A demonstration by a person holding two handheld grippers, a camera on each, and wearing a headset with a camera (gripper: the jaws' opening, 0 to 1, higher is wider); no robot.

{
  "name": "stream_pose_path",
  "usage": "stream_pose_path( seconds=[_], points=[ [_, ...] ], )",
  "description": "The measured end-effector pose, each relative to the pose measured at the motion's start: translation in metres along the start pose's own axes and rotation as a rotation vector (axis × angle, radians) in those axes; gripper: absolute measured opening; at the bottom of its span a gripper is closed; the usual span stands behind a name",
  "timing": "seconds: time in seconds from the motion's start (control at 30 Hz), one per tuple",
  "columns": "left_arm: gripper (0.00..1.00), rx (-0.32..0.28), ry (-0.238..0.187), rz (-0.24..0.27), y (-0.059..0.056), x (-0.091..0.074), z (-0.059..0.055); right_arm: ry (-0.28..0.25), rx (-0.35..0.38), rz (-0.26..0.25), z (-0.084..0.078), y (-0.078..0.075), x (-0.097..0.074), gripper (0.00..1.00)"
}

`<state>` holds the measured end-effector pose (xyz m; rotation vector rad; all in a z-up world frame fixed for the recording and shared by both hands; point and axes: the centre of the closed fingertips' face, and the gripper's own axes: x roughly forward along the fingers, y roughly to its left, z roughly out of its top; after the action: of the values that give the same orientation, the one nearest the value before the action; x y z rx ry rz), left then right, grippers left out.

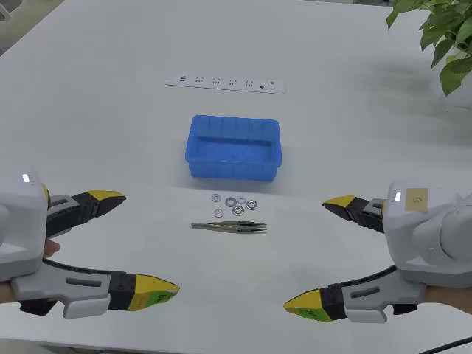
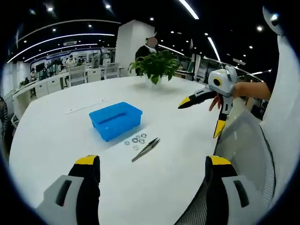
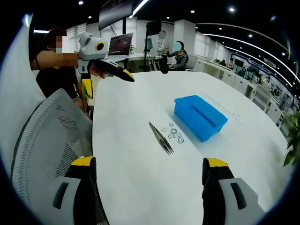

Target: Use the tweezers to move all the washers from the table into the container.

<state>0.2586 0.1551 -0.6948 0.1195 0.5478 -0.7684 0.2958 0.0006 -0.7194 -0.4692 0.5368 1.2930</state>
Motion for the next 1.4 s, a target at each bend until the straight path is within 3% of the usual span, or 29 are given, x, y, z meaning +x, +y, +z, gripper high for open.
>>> stream_pose_path(
  seconds=[0.37, 0.77, 1.03, 1.13, 1.3, 1.4],
  points=[
    [0.99, -0.008, -0.022, 0.001, -0.001, 0.0, 0.004, -0.009, 0.016, -0.009, -0.001, -0.001, 0.001, 0.95],
    [0.99, 0.01, 0.007, -0.016, -0.002, 0.006, 0.002, -0.006, 0.012, -0.003, -0.002, -0.002, 0.002, 0.94],
    [0.99, 0.005, -0.008, -0.014, 0.0, 0.009, 0.006, 0.003, 0.013, -0.001, -0.004, -0.006, 0.003, 0.94],
    [0.98, -0.014, -0.045, -0.001, 0.004, 0.008, 0.014, 0.007, 0.011, 0.001, -0.005, -0.007, 0.003, 0.94],
    [0.98, -0.009, -0.034, -0.002, 0.007, 0.01, 0.013, 0.011, 0.011, 0.005, -0.005, -0.007, 0.004, 0.94],
    [0.98, -0.028, -0.052, 0.005, 0.01, 0.012, 0.016, 0.02, 0.008, 0.008, -0.007, -0.006, 0.006, 0.94]
  ],
)
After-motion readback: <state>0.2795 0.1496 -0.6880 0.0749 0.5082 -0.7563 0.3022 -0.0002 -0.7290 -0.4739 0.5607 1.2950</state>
